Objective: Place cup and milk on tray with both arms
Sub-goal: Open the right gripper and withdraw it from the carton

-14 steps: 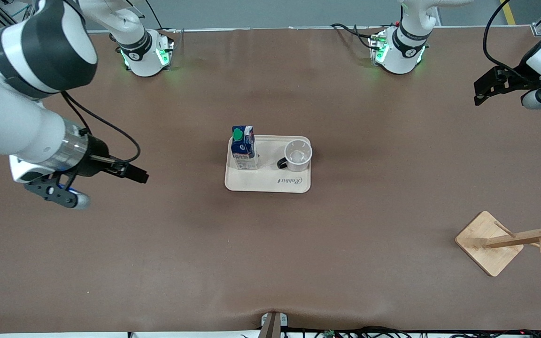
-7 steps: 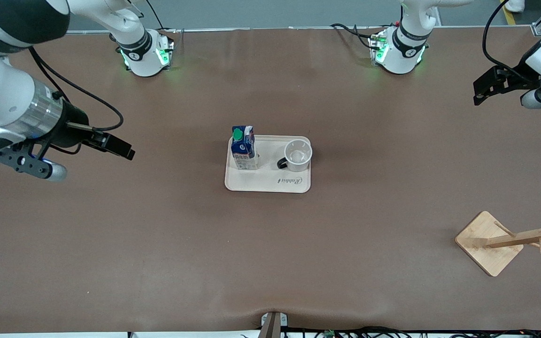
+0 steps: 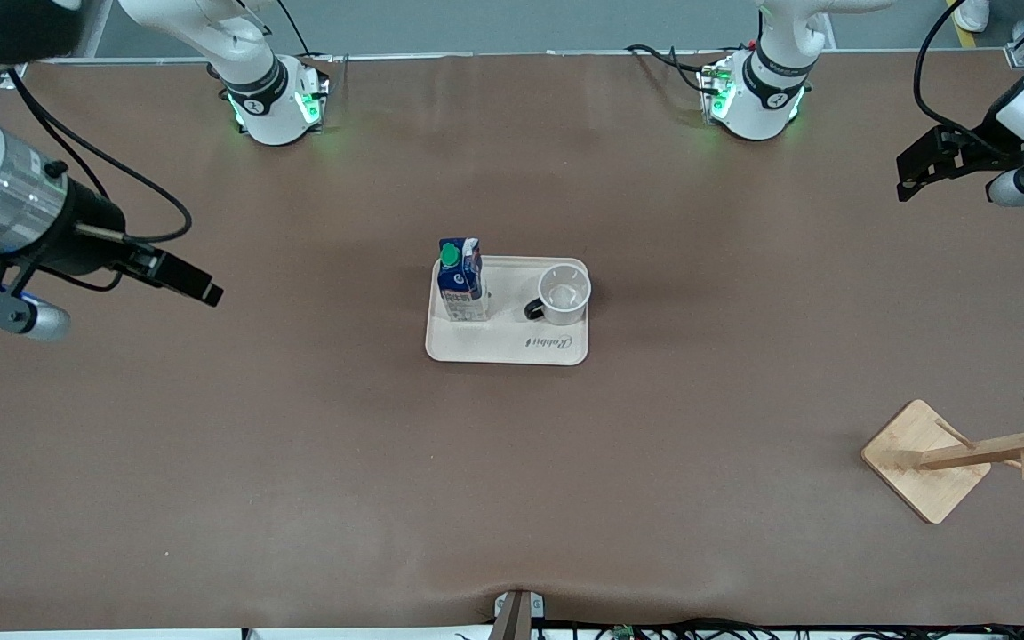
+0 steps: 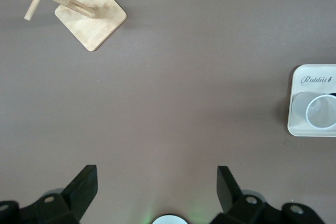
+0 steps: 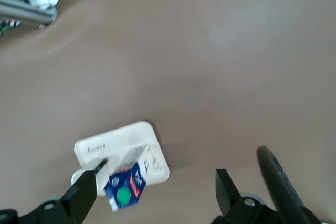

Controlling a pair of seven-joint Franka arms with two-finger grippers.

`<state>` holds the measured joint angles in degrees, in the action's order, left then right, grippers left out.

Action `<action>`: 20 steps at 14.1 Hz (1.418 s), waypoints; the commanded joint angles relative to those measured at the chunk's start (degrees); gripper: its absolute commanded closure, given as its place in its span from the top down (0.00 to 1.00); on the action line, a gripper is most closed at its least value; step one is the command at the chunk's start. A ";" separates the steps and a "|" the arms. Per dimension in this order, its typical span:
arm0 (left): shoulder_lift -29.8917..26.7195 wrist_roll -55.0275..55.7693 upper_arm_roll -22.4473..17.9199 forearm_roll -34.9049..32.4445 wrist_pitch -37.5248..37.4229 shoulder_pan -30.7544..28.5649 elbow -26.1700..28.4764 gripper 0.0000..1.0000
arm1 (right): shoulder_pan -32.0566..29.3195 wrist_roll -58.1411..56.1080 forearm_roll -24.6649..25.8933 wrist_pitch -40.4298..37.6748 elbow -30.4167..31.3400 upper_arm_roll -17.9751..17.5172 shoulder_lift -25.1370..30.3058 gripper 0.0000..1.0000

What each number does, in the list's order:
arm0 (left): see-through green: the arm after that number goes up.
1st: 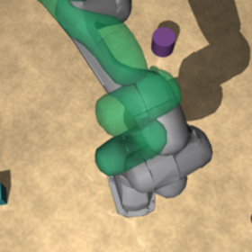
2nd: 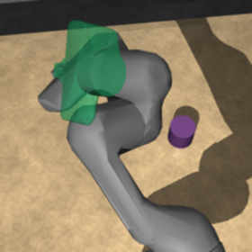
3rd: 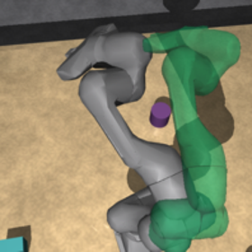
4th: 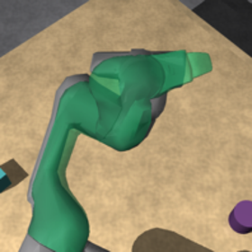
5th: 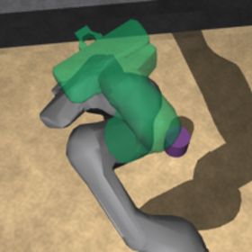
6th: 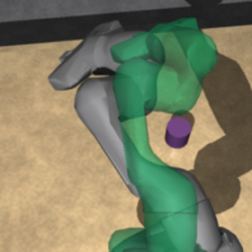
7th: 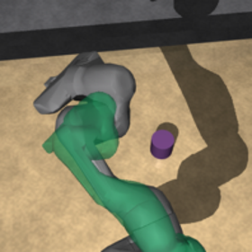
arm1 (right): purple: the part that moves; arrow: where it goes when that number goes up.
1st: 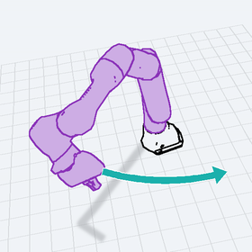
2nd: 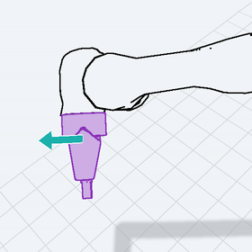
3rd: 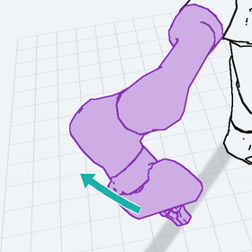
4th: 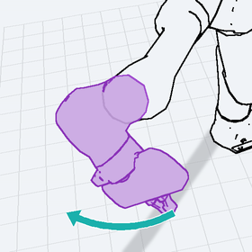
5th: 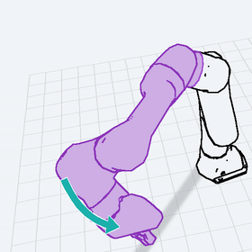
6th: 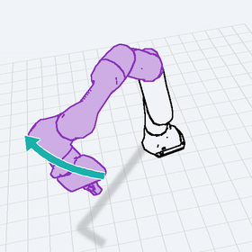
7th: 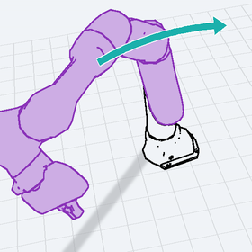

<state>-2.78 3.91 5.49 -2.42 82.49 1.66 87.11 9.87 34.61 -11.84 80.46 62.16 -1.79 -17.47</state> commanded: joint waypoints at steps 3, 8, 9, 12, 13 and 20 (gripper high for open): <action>0.32 0.31 0.31 0.22 0.04 -0.25 -0.89 1.00 | -9.78 -0.58 8.85 0.74 -0.11 -12.36 1.12 1.00; 0.32 0.31 0.22 0.40 0.04 -0.34 -0.89 1.00 | -13.39 -29.99 12.98 -1.70 4.19 -10.35 5.51 1.00; 0.32 0.31 0.31 0.48 0.04 -0.34 -0.98 1.00 | -13.04 -31.08 13.42 -3.28 4.98 -9.82 6.21 1.00; 0.32 0.31 0.22 0.57 0.13 -0.25 -0.98 1.00 | -10.33 -31.79 13.16 -3.56 12.01 -6.22 10.34 1.00; 0.41 0.31 0.22 0.57 0.13 -0.34 -0.89 1.00 | -7.88 -31.79 13.16 -3.56 12.11 -4.29 10.61 1.00; 0.41 0.31 0.22 0.57 0.13 -0.34 -0.89 1.00 | -5.04 -31.79 12.28 1.07 19.29 2.05 15.61 1.00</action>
<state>-2.74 3.91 5.50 -2.42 82.53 1.56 87.10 3.54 3.11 0.27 77.31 74.57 -1.19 -6.70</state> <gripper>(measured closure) 0.000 0.000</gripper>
